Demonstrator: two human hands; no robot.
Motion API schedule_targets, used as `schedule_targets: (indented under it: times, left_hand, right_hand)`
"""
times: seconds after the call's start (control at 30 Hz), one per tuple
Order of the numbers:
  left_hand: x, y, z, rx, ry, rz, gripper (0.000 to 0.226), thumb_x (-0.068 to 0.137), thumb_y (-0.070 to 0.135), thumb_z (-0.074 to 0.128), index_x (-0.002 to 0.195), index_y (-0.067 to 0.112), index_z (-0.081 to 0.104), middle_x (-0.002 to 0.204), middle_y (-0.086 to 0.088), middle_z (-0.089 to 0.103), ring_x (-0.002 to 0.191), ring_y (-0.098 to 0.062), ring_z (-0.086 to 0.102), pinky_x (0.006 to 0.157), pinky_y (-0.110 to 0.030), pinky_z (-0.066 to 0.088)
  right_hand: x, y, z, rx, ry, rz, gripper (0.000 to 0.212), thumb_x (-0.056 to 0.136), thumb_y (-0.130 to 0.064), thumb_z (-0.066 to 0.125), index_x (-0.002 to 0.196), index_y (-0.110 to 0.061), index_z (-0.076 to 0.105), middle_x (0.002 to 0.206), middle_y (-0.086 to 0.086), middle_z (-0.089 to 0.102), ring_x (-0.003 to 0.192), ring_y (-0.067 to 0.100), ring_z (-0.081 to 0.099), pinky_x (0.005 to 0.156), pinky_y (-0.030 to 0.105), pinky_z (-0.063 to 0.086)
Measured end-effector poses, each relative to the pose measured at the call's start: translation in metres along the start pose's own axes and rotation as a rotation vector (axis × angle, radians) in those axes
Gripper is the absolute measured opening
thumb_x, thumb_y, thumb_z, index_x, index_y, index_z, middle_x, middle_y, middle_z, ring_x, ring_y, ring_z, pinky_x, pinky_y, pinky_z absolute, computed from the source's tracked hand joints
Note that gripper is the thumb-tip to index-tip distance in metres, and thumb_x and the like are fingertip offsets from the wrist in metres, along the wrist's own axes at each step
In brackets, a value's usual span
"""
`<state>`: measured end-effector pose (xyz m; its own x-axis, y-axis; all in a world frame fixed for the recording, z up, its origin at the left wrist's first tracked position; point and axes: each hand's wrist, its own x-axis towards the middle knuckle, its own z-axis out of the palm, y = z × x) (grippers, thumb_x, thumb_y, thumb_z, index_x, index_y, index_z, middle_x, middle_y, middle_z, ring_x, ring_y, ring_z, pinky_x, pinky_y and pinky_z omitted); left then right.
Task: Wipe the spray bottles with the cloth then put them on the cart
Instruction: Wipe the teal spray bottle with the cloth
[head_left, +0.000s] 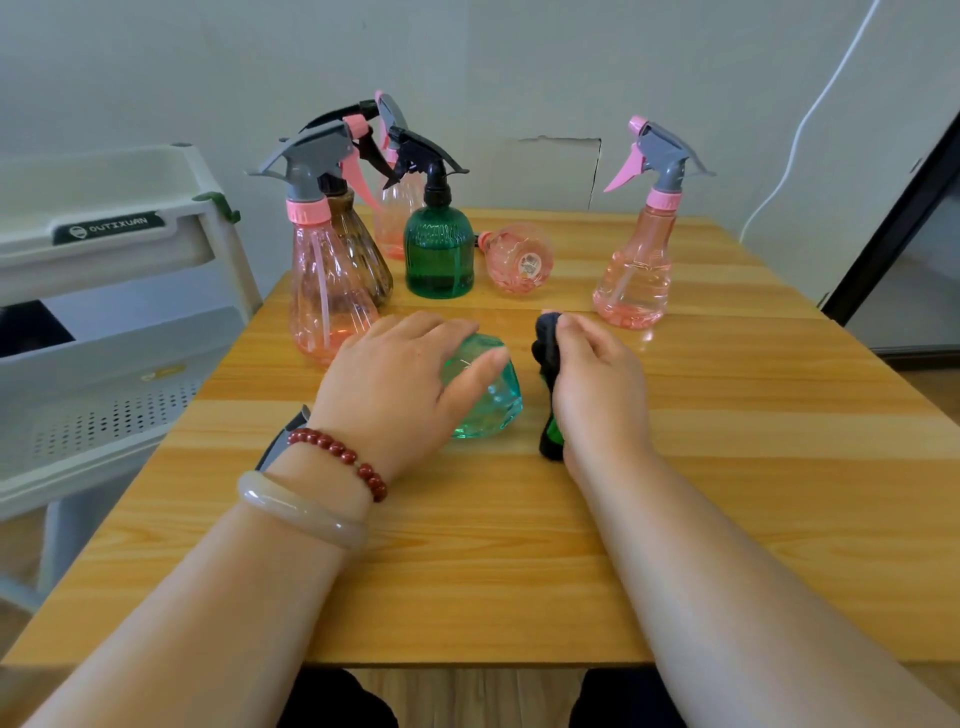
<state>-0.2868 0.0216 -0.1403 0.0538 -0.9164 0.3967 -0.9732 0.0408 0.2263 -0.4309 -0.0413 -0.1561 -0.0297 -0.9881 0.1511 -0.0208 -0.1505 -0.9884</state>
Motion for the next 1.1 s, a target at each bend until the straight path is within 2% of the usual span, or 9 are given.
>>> schedule_targets:
  times: [0.17, 0.33, 0.5, 0.6, 0.7, 0.77, 0.83, 0.93, 1.1]
  left_hand:
    - [-0.001, 0.017, 0.011, -0.107, 0.02, -0.102, 0.051, 0.101, 0.05, 0.025, 0.138, 0.023, 0.047, 0.124, -0.004, 0.061, 0.103, -0.025, 0.061, 0.078, -0.036, 0.052]
    - [0.0, 0.011, 0.011, -0.206, 0.036, -0.125, 0.054, 0.093, 0.051, 0.024, 0.133, 0.032, 0.056, 0.12, 0.002, 0.064, 0.101, -0.02, 0.06, 0.076, -0.033, 0.05]
    - [-0.002, 0.0, -0.001, -0.392, -0.056, -0.08, 0.049, 0.09, 0.04, 0.03, 0.123, 0.029, 0.065, 0.118, 0.008, 0.066, 0.11, -0.014, 0.055, 0.097, -0.039, 0.045]
    - [-0.002, 0.003, -0.006, -0.386, -0.078, -0.086, 0.042, 0.098, 0.035, 0.034, 0.127, 0.03, 0.064, 0.127, 0.011, 0.062, 0.122, -0.011, 0.049, 0.109, -0.038, 0.036]
    - [0.001, 0.004, -0.008, -0.367, -0.101, -0.116, 0.038, 0.103, 0.023, 0.038, 0.132, 0.028, 0.062, 0.131, 0.008, 0.062, 0.107, -0.003, 0.056, 0.089, -0.019, 0.04]
    - [-0.002, 0.006, -0.006, -0.404, -0.065, -0.142, 0.039, 0.101, 0.019, 0.038, 0.129, 0.026, 0.065, 0.104, 0.008, 0.069, 0.072, -0.002, 0.057, 0.063, -0.007, 0.037]
    - [-0.009, 0.008, -0.004, -0.468, -0.006, -0.147, 0.038, 0.098, 0.02, 0.038, 0.119, 0.024, 0.07, 0.076, 0.016, 0.065, 0.063, -0.006, 0.055, 0.045, -0.005, 0.029]
    - [-0.016, 0.005, -0.002, -0.504, 0.032, -0.134, 0.037, 0.092, 0.023, 0.038, 0.105, 0.028, 0.072, 0.055, 0.022, 0.056, 0.051, -0.001, 0.053, 0.041, -0.014, 0.03]
    - [-0.02, 0.005, -0.004, -0.482, 0.043, -0.124, 0.036, 0.09, 0.029, 0.036, 0.099, 0.035, 0.07, 0.059, 0.002, 0.063, 0.056, -0.013, 0.055, 0.053, -0.028, 0.045]
  right_hand:
    - [-0.006, -0.001, 0.003, -0.115, 0.032, -0.107, 0.013, 0.098, -0.025, 0.056, 0.096, -0.035, 0.065, 0.099, -0.015, 0.067, 0.101, 0.01, 0.061, 0.095, 0.032, 0.049]
    - [-0.02, -0.017, 0.0, -0.176, -0.242, 0.065, 0.012, 0.098, -0.032, 0.055, 0.098, -0.037, 0.066, 0.094, -0.016, 0.068, 0.089, 0.009, 0.064, 0.077, 0.031, 0.055]
    - [-0.03, -0.014, -0.018, -0.1, -0.301, 0.088, 0.019, 0.094, -0.023, 0.065, 0.104, -0.039, 0.067, 0.101, -0.018, 0.067, 0.091, 0.002, 0.063, 0.068, 0.018, 0.048]
    - [-0.03, -0.009, -0.008, -0.141, -0.212, 0.054, 0.014, 0.09, -0.021, 0.068, 0.092, -0.035, 0.064, 0.094, -0.014, 0.067, 0.089, 0.01, 0.065, 0.075, 0.03, 0.055]
    - [-0.03, -0.008, 0.001, -0.133, -0.17, 0.031, 0.015, 0.089, -0.017, 0.067, 0.089, -0.031, 0.062, 0.091, -0.009, 0.067, 0.086, 0.016, 0.065, 0.08, 0.038, 0.056]
    - [-0.034, -0.007, 0.0, -0.13, -0.179, 0.013, 0.015, 0.089, -0.016, 0.067, 0.09, -0.03, 0.062, 0.089, -0.01, 0.067, 0.084, 0.012, 0.064, 0.077, 0.032, 0.054]
    - [-0.043, -0.008, -0.002, -0.142, -0.19, -0.019, 0.016, 0.089, -0.018, 0.068, 0.087, -0.032, 0.06, 0.086, -0.013, 0.066, 0.08, 0.007, 0.063, 0.069, 0.02, 0.051]
    - [-0.062, -0.007, -0.007, -0.185, -0.221, -0.055, 0.016, 0.092, -0.022, 0.065, 0.089, -0.035, 0.057, 0.091, -0.016, 0.065, 0.082, 0.002, 0.061, 0.064, 0.015, 0.049]
    - [-0.062, -0.016, -0.004, -0.25, -0.162, -0.066, 0.014, 0.093, -0.022, 0.064, 0.093, -0.034, 0.057, 0.088, -0.021, 0.06, 0.084, 0.004, 0.06, 0.071, 0.021, 0.05]
